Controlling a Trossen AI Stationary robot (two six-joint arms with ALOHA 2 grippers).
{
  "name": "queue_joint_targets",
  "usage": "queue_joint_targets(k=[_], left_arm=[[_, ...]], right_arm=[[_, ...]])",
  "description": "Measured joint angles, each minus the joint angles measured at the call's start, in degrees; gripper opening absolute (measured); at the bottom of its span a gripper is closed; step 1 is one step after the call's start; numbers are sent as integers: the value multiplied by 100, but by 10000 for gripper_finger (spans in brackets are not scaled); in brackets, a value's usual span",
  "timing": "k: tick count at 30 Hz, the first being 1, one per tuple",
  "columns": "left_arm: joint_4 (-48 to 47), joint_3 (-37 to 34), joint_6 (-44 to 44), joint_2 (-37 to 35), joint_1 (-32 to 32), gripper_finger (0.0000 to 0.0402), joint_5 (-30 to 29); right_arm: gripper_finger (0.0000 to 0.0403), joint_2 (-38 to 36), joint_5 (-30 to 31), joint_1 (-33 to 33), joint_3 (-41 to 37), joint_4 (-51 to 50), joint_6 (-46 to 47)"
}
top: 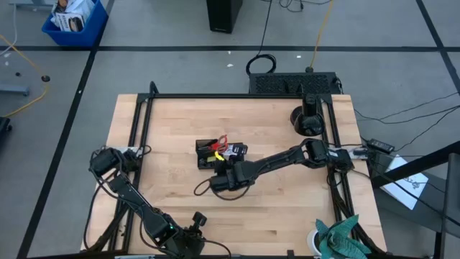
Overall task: Pick and place office supplies into organizer
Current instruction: Put the pink sticky notes into the black desk organizer, then return to Home Position
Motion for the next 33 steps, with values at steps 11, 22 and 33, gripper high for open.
queue_joint_targets(k=[11,22,33], left_arm=[[0,0,-31,0,0,26,2],[0,0,-33,0,-2,26,2],[0,0,-81,0,-2,26,2]], right_arm=[[0,-13,-342,-274,-469,411,-63],[0,-9,-657,-321,-884,1250,-61],[64,-2,-1522,-320,-885,1458,-156]])
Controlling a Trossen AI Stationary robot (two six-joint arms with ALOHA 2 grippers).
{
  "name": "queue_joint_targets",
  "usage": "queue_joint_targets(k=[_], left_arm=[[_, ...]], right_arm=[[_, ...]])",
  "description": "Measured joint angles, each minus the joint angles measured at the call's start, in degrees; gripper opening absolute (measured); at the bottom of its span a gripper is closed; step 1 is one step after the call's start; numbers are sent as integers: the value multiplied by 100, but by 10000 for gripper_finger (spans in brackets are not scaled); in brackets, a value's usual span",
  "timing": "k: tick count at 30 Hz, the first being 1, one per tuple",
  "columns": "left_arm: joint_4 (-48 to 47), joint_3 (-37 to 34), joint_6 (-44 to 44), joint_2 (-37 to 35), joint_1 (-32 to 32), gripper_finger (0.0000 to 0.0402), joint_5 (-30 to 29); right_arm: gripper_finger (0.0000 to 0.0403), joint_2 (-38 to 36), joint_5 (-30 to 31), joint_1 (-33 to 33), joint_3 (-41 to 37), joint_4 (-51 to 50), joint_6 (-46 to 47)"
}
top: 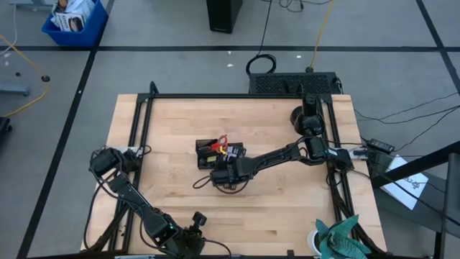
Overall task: Pick and place office supplies into organizer
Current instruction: Return to Home Position
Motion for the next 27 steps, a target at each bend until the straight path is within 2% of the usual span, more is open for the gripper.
queue_joint_targets(k=[6,12,18,27], left_arm=[[7,0,-16,0,0,26,-1],[15,0,-22,0,0,26,-2],[77,0,170,0,0,26,-154],[144,2,339,0,101,26,-478]], right_arm=[[160,0,339,53,0,-2,77],[209,-59,439,198,0,-22,-151],[219,-257,445,341,0,130,-258],[195,-1009,627,712,2,445,-567]])
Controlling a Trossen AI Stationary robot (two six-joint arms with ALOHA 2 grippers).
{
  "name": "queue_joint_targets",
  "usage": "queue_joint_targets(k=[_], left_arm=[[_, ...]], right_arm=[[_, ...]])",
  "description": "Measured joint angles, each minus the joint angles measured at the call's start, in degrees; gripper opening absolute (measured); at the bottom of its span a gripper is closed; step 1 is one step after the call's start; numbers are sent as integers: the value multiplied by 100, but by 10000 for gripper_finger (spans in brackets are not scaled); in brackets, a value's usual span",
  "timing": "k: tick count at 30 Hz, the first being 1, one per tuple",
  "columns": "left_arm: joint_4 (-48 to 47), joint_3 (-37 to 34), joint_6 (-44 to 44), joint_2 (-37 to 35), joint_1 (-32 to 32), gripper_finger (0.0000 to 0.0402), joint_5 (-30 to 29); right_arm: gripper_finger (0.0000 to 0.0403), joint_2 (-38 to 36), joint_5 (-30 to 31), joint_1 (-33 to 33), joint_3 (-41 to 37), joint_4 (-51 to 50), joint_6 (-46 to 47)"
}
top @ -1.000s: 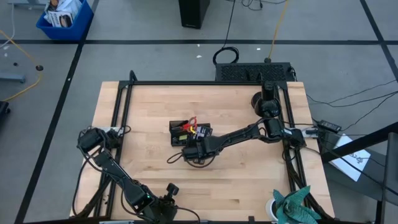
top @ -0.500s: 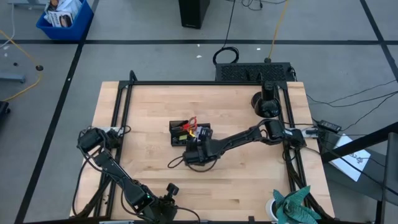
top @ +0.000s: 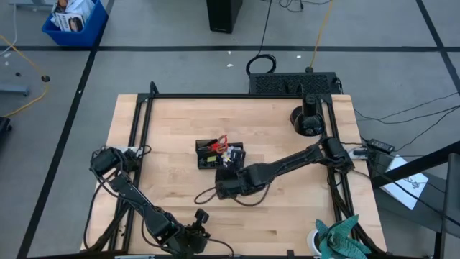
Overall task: Pick and place office supplies into organizer
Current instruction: Return to Home Position
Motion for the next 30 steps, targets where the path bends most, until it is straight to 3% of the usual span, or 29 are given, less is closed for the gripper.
queue_joint_targets(k=[4,11,15,23,27,30], left_arm=[[4,0,-1,0,87,26,-234],[-64,0,34,-82,109,26,-624],[-205,0,-25,-380,-1,26,-1041],[-1020,0,-193,-1282,-408,26,-1555],[-1200,0,-237,-1887,-289,26,-1901],[-1216,0,267,-2362,-182,26,-2195]], right_arm=[[150,-351,197,253,0,27,-238],[13,-995,283,854,-417,374,-585],[11,-1600,333,1136,-1461,1438,-833],[1,-2871,98,1363,-4337,4795,-1080],[1,-3370,85,1183,-5062,5259,-899],[1,-3819,-206,974,-5302,5267,-856]])
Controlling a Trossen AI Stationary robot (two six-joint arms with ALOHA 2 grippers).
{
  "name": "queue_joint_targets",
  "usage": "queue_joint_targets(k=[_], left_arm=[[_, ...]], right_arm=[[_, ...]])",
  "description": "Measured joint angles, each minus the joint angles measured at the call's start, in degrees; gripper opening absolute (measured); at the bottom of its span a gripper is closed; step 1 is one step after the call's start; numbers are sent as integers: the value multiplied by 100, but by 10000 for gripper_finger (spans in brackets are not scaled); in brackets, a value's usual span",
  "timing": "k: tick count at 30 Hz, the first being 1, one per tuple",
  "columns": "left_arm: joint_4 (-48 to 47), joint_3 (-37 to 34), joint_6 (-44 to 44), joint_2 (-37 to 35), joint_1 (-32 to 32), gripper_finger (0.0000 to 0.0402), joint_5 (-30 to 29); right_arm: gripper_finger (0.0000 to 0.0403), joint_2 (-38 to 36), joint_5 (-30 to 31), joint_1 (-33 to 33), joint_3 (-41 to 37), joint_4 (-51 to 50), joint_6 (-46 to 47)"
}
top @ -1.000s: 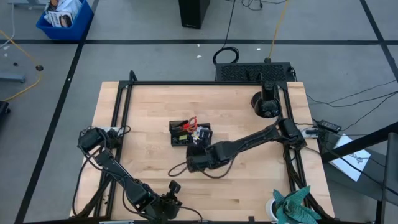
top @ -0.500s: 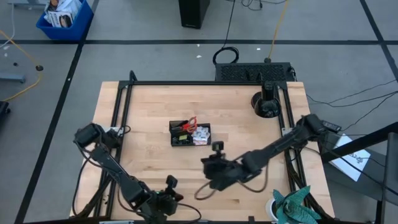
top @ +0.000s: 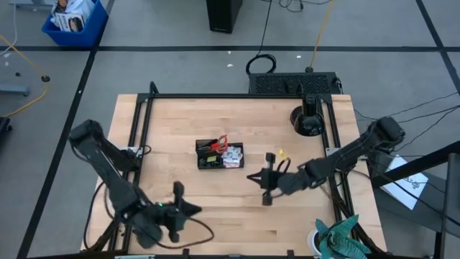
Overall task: Pick and place office supplies into organizer
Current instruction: Return to Home Position
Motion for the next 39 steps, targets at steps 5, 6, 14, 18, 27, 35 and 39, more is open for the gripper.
queue_joint_targets(k=[5,6,14,18,27,35,39], left_arm=[[796,-465,1478,-945,104,26,-245],[1157,-666,1762,-1142,166,26,-59],[3472,-2749,2640,-2847,492,5,855],[4507,-3547,2725,-3657,587,4,910],[4633,-4508,2872,-5150,653,3,441],[5023,-5256,2994,-5712,729,3,166],[5171,-5494,2974,-5823,778,3,166]], right_arm=[[1,-720,-1345,-573,-594,287,-247],[0,-838,-1589,-703,-759,541,-262],[0,-1889,-2056,-1078,-1955,1467,-253],[0,-2701,-1736,-979,-2290,1475,-357],[0,-4060,-1299,-741,-2579,1044,-887],[0,-5047,-982,-934,-3121,1054,-998],[0,-5673,-1065,-986,-3542,1275,-882]])
